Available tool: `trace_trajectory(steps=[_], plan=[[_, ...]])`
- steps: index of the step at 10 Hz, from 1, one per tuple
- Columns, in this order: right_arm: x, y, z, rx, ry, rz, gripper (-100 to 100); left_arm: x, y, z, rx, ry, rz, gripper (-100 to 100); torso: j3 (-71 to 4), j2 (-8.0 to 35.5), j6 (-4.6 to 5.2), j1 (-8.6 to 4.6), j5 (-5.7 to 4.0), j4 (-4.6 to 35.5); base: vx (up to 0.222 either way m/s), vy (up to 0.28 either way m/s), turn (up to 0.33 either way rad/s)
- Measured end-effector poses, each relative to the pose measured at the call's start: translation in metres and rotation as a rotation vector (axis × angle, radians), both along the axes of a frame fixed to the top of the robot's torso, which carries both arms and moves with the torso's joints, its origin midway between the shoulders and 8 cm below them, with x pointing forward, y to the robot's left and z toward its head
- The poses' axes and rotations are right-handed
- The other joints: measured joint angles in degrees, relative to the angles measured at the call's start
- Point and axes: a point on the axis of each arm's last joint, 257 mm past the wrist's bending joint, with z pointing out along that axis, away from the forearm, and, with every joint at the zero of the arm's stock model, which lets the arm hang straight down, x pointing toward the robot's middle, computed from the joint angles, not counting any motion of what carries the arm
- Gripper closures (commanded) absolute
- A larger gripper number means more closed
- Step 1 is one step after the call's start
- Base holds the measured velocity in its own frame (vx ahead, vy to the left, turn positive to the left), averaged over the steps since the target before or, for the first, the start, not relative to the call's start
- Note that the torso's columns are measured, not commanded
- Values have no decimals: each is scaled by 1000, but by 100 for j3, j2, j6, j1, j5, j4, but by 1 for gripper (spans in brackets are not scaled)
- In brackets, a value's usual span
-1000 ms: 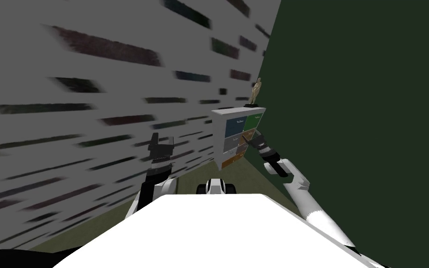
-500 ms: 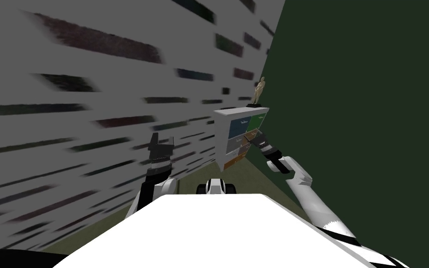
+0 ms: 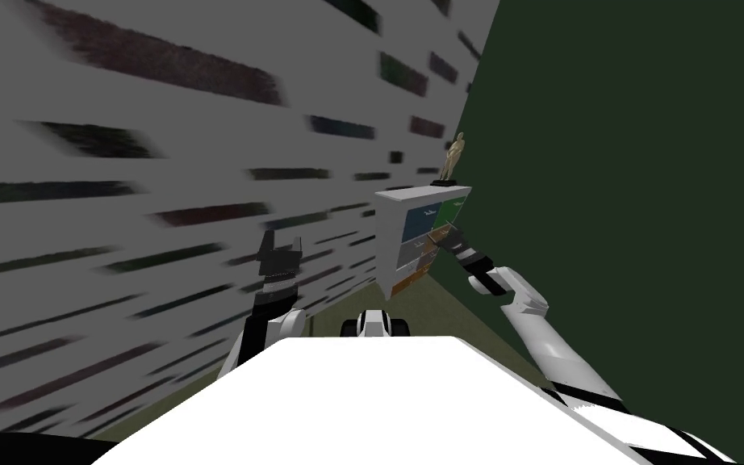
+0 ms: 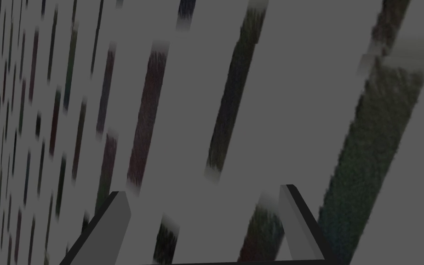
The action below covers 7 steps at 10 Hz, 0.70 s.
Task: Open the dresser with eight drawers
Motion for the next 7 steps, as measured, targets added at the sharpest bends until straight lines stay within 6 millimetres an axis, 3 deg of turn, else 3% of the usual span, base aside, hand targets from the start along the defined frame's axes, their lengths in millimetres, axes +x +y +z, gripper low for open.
trace_trajectory(steps=[7], plan=[[18, -44, 5, -278, -44, -129, -100, 0, 0, 0, 0, 0, 0, 0, 4, 7, -1, -17, -5, 1, 53, 88, -26]])
